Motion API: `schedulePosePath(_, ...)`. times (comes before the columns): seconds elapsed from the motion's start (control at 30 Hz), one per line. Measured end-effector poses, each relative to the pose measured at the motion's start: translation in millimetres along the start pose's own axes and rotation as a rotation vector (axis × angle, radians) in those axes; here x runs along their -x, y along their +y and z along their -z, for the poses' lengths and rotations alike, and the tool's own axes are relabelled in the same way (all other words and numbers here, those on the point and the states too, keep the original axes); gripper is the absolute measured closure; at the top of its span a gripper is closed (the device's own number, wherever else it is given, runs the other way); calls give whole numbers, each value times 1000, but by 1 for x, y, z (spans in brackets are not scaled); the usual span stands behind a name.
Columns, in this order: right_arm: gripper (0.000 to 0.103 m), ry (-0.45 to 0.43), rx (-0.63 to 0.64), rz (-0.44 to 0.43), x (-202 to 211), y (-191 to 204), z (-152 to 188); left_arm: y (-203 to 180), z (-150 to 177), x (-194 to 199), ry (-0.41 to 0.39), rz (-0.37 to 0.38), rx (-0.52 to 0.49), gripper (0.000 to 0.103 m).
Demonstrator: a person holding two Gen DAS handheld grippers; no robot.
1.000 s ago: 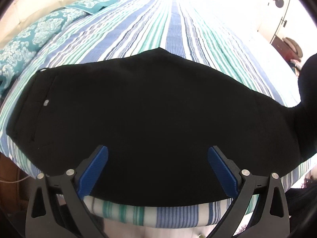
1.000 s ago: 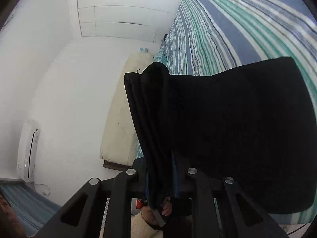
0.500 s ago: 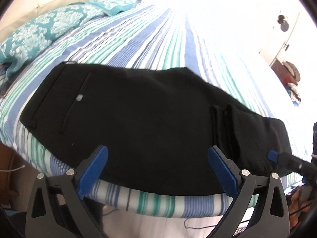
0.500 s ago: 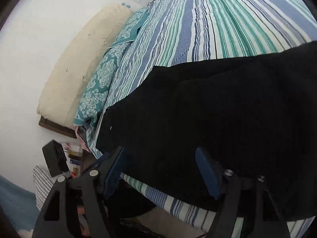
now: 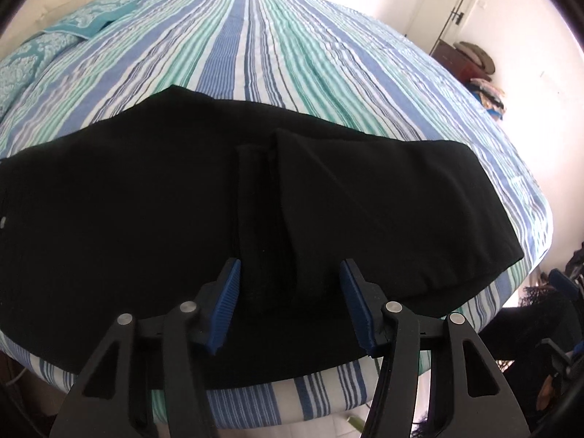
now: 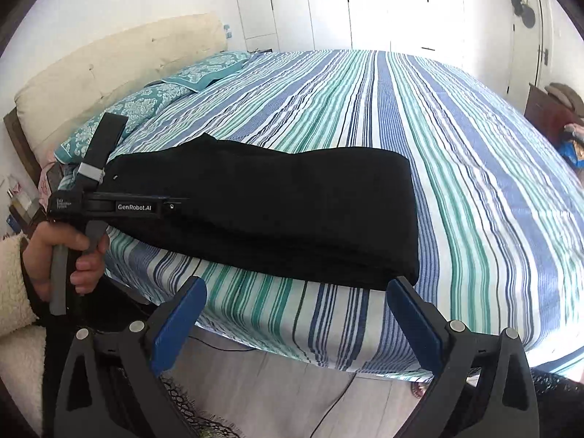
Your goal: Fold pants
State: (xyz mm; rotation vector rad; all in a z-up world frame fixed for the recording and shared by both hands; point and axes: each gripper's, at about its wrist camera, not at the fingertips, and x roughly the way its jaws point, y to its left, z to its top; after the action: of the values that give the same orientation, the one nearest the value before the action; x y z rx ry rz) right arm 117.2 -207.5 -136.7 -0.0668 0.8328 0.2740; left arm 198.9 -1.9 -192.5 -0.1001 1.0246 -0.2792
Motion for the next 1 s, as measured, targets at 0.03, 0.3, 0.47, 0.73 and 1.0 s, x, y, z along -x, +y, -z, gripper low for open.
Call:
schedulePosePath(0.03,4,-1,34,25,5,2,7,-2,1,4,-11,-1,-13,47)
schedulePosePath(0.3,4,5,38,88,3,-1,10,23,-12,27,-82,9,59,97)
schedulePosePath(0.47,4,3,-24,169,2,-17,7,51,-10,15,-14,-81,113,100)
schedulePosePath(0.73,4,81,-123,224,-9,-43,14,45,-15,30,-79,-3,111,16)
schedulePosePath(1.0,4,85,-140,241,-8,-50,18,24,-19,-17,79,-11,37,16)
